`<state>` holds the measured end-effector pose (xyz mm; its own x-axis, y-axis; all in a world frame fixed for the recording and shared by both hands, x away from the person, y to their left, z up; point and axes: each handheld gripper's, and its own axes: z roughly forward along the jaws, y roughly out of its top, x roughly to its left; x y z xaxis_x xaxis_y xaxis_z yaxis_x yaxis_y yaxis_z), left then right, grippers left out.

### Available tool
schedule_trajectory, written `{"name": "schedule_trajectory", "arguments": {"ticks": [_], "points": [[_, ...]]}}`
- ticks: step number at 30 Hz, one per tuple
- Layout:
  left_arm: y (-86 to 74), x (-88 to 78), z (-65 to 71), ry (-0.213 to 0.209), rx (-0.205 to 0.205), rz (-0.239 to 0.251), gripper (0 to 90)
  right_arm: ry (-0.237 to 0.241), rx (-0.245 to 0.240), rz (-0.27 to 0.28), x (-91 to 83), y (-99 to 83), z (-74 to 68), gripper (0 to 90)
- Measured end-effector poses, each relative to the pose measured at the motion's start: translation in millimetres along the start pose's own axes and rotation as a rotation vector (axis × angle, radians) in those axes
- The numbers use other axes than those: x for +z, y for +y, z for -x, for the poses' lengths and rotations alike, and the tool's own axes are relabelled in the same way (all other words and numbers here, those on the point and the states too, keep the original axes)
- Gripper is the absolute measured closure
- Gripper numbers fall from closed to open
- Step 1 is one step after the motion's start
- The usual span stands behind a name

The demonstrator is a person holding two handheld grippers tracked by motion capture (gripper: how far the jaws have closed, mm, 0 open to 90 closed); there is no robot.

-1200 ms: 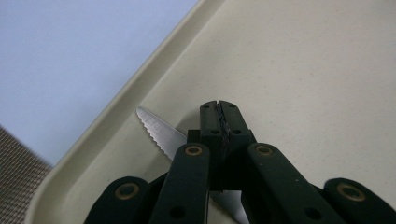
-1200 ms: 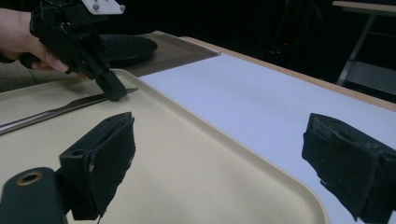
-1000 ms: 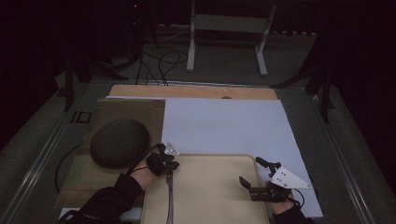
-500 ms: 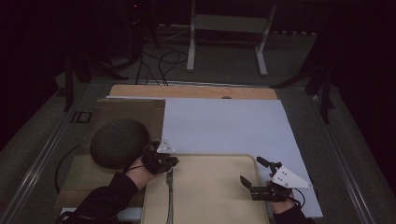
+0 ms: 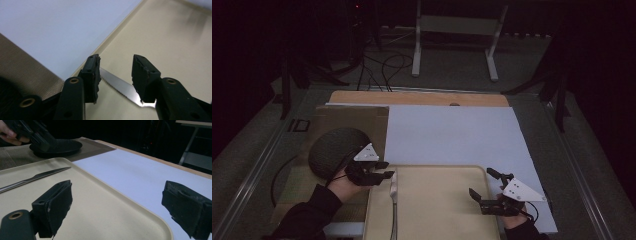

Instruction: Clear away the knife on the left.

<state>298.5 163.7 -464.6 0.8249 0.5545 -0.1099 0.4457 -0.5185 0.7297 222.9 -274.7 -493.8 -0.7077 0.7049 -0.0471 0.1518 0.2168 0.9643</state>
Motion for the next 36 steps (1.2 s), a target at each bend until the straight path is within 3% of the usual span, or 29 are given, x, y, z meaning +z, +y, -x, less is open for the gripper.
{"name": "schedule_trajectory", "arguments": {"ticks": [4, 9, 14, 16, 21, 23, 36], "points": [[-6.4, -12.2, -2.5, -0.013, -0.008, 0.025, 46.6, 0.000, -0.001, 0.001, 0.1, 0.2, -0.1, 9.2], [-14.1, -23.4, -1.2, 0.006, 0.002, 0.043, 23.4, -0.001, -0.001, -0.001, 0.0, 0.1, -0.1, 9.2], [-25.9, -33.3, -7.7, -0.055, -0.028, 0.079, 9.3, -0.002, -0.003, -0.001, -0.2, 0.4, -0.2, 9.3], [-31.9, -37.3, -10.3, -0.059, -0.027, 0.090, 2.2, -0.003, -0.002, 0.000, -0.4, 0.6, -0.6, 9.2], [-50.0, -49.0, -18.8, -0.034, -0.023, 0.154, 0.3, -0.003, -0.003, -0.001, -0.2, 0.5, -0.6, 9.2], [-58.1, -54.8, -22.0, -0.002, -0.023, 0.195, 0.3, -0.002, -0.001, -0.002, -0.1, 0.5, -0.9, 9.2], [-101.5, -78.2, -38.1, 0.079, -0.127, 0.330, 0.4, -0.003, -0.002, -0.004, 0.3, 0.9, -1.5, 9.2]]}}
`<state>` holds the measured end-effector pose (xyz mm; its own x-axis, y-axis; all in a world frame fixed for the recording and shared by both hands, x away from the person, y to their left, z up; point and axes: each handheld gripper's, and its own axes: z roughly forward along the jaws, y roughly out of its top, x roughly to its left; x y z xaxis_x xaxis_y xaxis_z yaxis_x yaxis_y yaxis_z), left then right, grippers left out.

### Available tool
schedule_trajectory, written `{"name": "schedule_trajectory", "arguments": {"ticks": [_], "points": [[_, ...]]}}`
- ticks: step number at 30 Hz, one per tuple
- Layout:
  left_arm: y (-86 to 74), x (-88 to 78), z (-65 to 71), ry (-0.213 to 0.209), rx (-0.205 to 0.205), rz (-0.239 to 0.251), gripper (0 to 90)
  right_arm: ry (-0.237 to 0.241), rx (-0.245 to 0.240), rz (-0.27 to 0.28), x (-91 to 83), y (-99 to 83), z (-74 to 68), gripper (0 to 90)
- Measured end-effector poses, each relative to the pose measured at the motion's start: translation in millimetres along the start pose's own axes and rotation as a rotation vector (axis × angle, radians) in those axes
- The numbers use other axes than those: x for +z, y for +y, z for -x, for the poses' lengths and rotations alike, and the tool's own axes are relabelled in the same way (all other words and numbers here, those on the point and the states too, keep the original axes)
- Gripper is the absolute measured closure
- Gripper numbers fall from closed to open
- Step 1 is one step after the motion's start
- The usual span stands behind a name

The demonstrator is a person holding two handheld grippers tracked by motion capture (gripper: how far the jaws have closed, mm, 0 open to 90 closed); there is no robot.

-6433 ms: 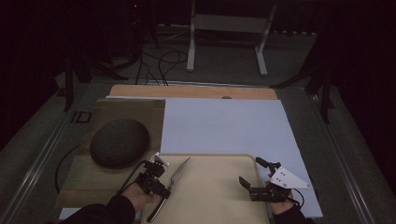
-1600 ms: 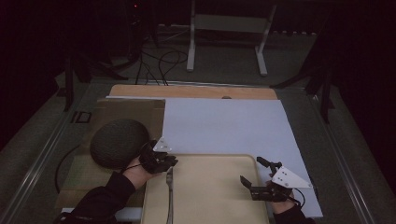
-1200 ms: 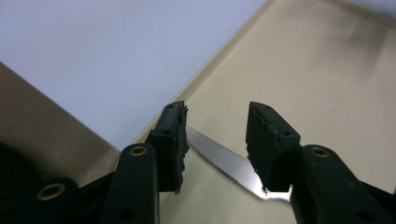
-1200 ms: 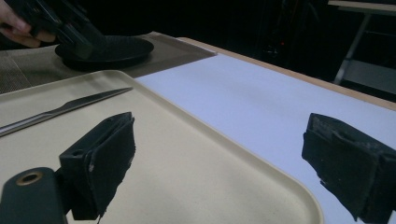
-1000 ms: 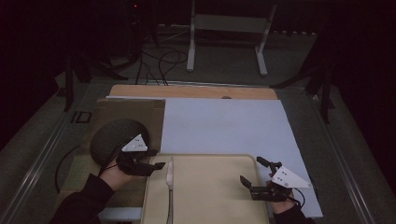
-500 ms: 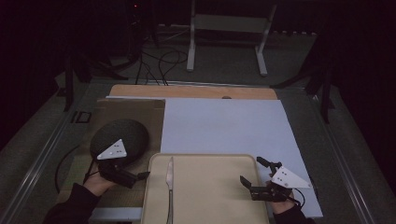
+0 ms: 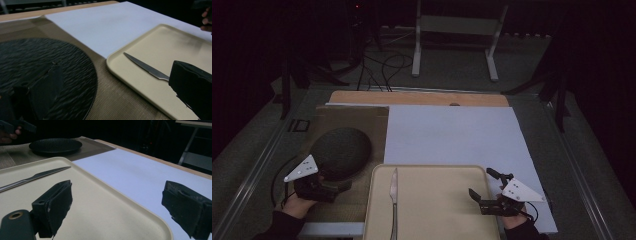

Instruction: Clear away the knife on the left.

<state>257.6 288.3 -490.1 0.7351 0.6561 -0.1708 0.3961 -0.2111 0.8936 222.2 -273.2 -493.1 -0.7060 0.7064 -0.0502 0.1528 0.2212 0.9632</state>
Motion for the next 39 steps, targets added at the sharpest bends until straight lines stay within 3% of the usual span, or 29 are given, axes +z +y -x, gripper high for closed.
{"name": "schedule_trajectory", "arguments": {"ticks": [4, 10, 11, 13, 19, 28, 39], "points": [[-6.9, -9.4, -3.4, 0.047, -0.039, 0.040, 0.4, 0.000, -0.002, -0.001, 0.2, -0.1, 0.0, 9.2], [-16.5, -20.8, -7.6, 0.135, -0.085, 0.062, 0.4, 0.000, -0.002, 0.002, -0.7, 0.4, 0.0, 9.2], [-16.5, -20.8, -7.6, 0.135, -0.085, 0.062, 0.4, 0.000, -0.002, 0.002, -0.7, 0.4, 0.0, 9.2], [-20.7, -25.3, -7.6, 0.190, -0.098, 0.065, 0.4, -0.002, -0.002, 0.004, -1.0, 0.6, 0.1, 9.2], [-28.5, -30.0, -4.0, 0.267, -0.099, 0.078, 0.5, -0.001, -0.005, 0.002, -1.0, 0.6, -0.1, 9.2], [-37.5, -29.0, -4.9, 0.265, -0.103, 0.117, 0.5, 0.002, -0.003, 0.002, -1.5, -0.7, 0.5, 9.2], [-40.3, -27.3, -5.0, 0.259, -0.086, 0.096, 0.5, 0.000, 0.004, 0.003, -2.0, -2.0, 2.2, 9.2]]}}
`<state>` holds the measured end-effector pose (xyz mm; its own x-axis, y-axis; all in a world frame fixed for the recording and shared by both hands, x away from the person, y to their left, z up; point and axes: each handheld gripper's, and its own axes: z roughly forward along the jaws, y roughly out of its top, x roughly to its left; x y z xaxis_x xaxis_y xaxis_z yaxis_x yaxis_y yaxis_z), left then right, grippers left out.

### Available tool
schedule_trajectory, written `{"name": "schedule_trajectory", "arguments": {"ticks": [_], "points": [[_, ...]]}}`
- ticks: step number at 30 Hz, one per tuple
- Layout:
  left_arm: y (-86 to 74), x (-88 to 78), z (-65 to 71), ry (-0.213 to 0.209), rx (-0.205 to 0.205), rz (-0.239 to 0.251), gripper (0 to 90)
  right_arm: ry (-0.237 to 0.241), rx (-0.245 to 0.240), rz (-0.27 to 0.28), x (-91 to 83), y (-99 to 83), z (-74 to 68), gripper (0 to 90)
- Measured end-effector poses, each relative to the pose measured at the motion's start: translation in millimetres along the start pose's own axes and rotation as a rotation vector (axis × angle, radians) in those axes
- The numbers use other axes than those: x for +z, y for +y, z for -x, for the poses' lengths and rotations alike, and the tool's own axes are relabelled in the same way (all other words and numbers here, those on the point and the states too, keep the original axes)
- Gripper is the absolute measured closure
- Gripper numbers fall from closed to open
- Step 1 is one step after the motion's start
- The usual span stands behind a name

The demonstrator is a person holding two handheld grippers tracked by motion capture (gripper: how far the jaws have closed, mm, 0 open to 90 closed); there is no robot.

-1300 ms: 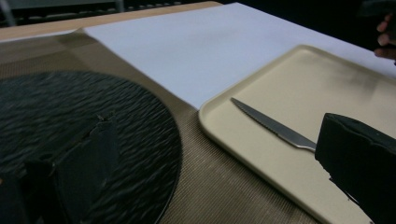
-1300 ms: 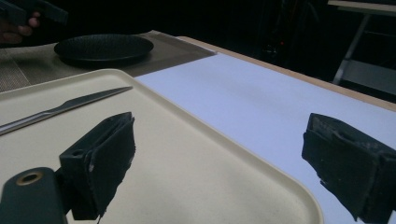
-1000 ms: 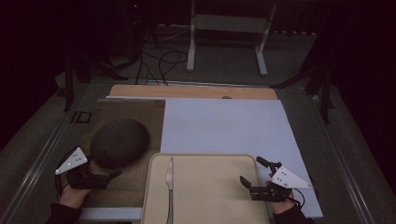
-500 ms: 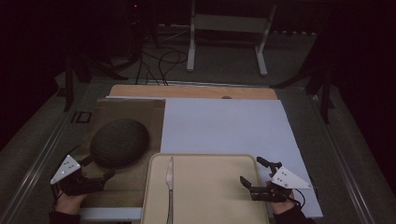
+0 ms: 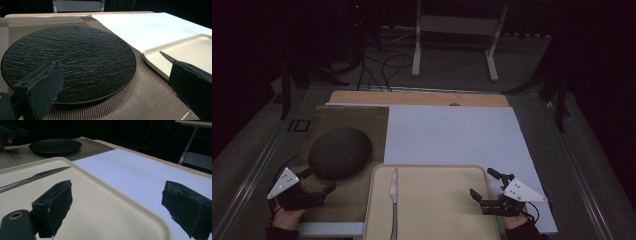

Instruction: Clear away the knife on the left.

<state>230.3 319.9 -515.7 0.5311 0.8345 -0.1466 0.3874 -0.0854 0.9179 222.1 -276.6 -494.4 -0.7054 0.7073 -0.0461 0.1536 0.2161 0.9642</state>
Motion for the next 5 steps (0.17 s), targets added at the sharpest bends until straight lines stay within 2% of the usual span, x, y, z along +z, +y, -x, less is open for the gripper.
{"name": "schedule_trajectory", "arguments": {"ticks": [5], "points": [[-0.1, -0.3, -0.8, -0.009, -0.008, 0.005, 0.5, -0.002, 0.001, 0.002, -0.2, 0.3, 0.0, 9.2]]}}
